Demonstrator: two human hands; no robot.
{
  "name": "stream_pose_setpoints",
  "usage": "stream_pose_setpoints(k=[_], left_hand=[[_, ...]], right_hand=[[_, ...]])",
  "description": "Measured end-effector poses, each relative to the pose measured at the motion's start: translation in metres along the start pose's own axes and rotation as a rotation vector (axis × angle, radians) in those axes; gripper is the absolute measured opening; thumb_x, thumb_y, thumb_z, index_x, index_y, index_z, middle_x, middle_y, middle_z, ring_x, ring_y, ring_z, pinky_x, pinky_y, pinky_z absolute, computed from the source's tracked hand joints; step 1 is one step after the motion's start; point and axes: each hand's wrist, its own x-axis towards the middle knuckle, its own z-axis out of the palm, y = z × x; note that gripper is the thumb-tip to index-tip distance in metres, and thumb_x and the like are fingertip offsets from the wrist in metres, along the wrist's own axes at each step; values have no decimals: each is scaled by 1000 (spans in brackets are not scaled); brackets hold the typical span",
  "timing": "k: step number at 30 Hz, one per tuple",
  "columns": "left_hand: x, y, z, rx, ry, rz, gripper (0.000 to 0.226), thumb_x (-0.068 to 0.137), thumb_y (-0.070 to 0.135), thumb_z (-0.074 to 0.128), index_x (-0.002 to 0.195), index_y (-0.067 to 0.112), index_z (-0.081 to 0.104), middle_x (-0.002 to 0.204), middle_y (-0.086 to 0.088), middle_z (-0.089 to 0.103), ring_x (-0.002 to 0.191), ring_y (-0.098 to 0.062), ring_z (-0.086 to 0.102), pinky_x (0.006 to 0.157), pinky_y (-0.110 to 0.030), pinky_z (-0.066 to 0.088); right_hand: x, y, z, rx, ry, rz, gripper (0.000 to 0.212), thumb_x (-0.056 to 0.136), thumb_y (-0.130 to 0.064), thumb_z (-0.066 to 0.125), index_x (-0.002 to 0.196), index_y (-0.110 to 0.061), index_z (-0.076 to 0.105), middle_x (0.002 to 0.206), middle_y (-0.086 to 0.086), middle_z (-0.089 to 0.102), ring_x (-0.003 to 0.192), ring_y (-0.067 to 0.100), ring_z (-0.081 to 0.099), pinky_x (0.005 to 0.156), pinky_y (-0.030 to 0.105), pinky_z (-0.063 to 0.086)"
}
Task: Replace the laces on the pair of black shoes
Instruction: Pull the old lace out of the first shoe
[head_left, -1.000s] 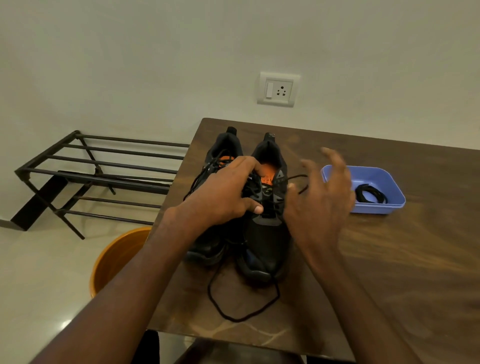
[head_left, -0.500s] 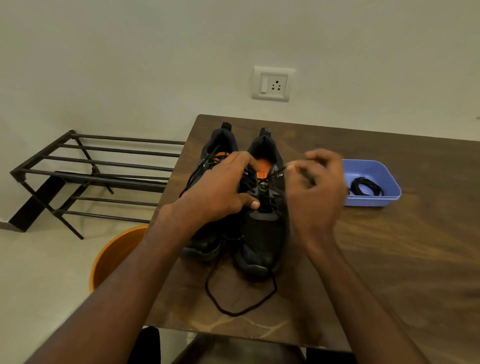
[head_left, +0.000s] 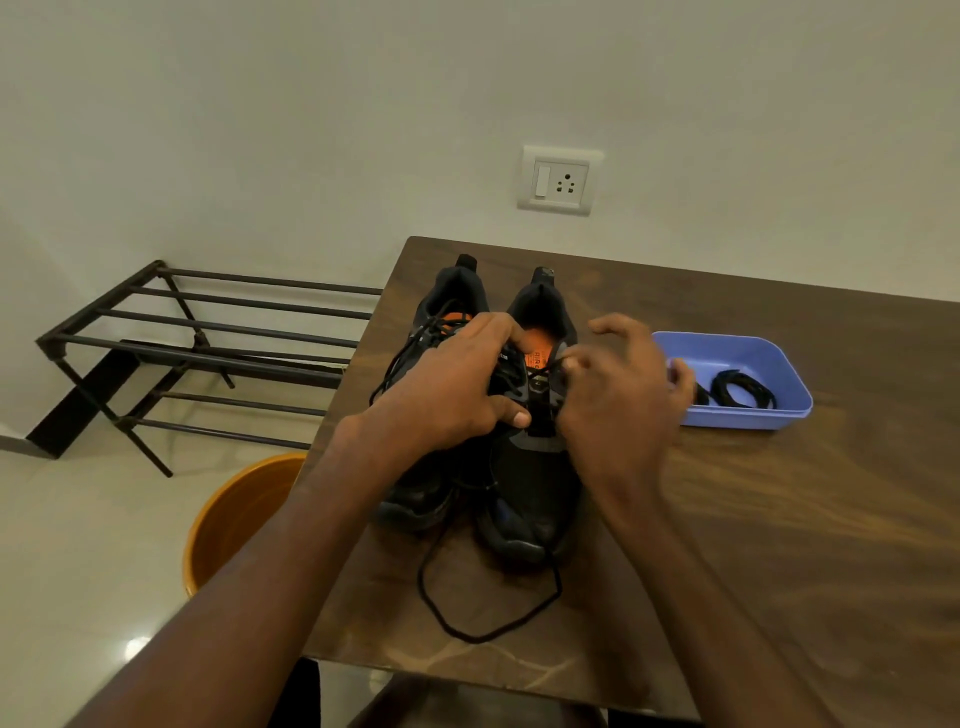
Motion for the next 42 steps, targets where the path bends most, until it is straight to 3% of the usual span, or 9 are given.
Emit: stream_pose_setpoints(k=[4,11,16,21,29,34,36,38,42], left_hand=[[0,0,-2,2,-1,-16,70,77,28,89,133,34,46,143,12,44,132,-14,50,110,-38,45],[-4,2,0,148,-38,80,48,90,36,76,133,39,54,159,12,26,139,-20,43,111,-35,40],[-6,11,11,288,14,96,26,97,46,62,120,39,72,168,5,18,142,-28,41,117,-49,36],[-4,14,25,258,185,120,15,94,35,68,105,30,78,160,5,35,136,-23,40,108,-52,40],[-4,13,35,76,377,94,6,89,23,73,82,24,73,143,8,44,127,-15,36,97,-42,36],[-7,16,20,-260,284,-31,12,98,18,65,90,26,68,93,10,65,90,-6,62,84,-29,50],[-6,19,22,-138,267,-10,8,99,21,61,94,24,66,86,9,66,86,-7,62,87,-37,49],[-7,21,27,110,307,34,5,99,27,59,95,29,63,85,11,63,94,-9,58,96,-39,30],[-9,27,29,368,331,115,15,95,41,66,109,35,66,100,15,64,113,-13,53,100,-44,16]], right_hand=[[9,13,-22,159,313,242,9,94,-33,55,92,-29,63,106,-5,61,93,14,62,93,59,51],[5,18,-20,-110,-56,341,28,85,-11,66,111,-21,66,116,2,63,108,23,61,104,55,42],[4,17,-20,103,-154,116,60,71,-2,58,128,-22,65,144,1,49,132,22,49,105,52,46],[6,24,-13,286,-508,-86,69,79,-12,61,145,-30,56,167,-8,25,153,11,26,115,22,27],[7,35,-14,302,-721,-122,76,85,-64,67,152,-48,37,168,-26,8,150,2,23,115,33,34],[11,42,-14,321,-726,-75,87,74,-75,70,151,-49,39,167,-28,9,155,6,17,123,49,33],[10,44,-13,357,-731,-65,91,71,-75,75,151,-48,39,167,-28,8,155,5,16,123,50,34],[8,41,-11,371,-725,-62,98,68,-76,76,152,-45,39,168,-26,7,155,5,17,122,47,35],[6,41,-7,370,-693,-98,98,68,-73,79,152,-46,36,168,-23,8,154,6,21,120,49,38]])
